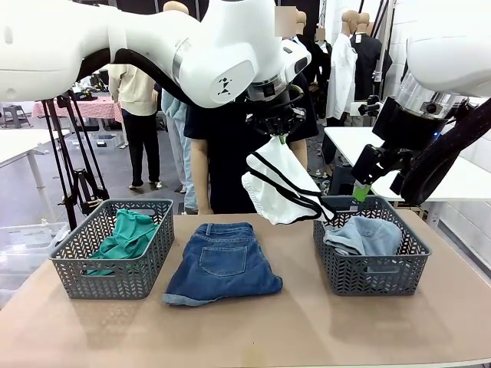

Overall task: Sort the tops and bottoms.
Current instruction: Sort the clothes according to human instructions.

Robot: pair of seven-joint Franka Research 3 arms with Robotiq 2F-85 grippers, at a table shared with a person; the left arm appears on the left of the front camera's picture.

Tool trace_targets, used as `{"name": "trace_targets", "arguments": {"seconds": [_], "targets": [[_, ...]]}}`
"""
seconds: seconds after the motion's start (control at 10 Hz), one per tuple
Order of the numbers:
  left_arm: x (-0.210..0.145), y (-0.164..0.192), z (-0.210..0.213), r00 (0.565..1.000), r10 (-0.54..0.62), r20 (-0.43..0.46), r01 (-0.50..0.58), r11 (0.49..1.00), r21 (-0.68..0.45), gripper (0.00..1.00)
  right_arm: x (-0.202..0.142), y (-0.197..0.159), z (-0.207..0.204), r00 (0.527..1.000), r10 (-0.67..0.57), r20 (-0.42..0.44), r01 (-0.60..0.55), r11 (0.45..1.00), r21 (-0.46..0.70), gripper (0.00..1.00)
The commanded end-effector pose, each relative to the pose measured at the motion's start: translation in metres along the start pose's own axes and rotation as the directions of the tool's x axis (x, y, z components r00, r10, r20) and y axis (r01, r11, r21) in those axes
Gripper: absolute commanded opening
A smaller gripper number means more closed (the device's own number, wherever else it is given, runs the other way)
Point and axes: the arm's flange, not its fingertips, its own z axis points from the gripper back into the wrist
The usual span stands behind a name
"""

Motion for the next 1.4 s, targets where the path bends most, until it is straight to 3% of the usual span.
{"name": "trace_targets", "arguments": {"seconds": [0.0, 1.3], "targets": [[-0.0021, 0.0051, 0.0050, 1.000, -0.008, 0.001, 0.008, 1.000, -0.015, 0.00, 0.0002, -0.0007, 0.0004, 1.000, 0.003, -0.005, -0.003, 1.000, -0.009, 1.00], [-0.0021, 0.0051, 0.0050, 1.000, -0.008, 0.001, 0.008, 1.000, -0.015, 0.00, 0.0002, -0.0007, 0.0004, 1.000, 0.003, -0.005, -0.003, 1.000, -0.009, 1.00]]}}
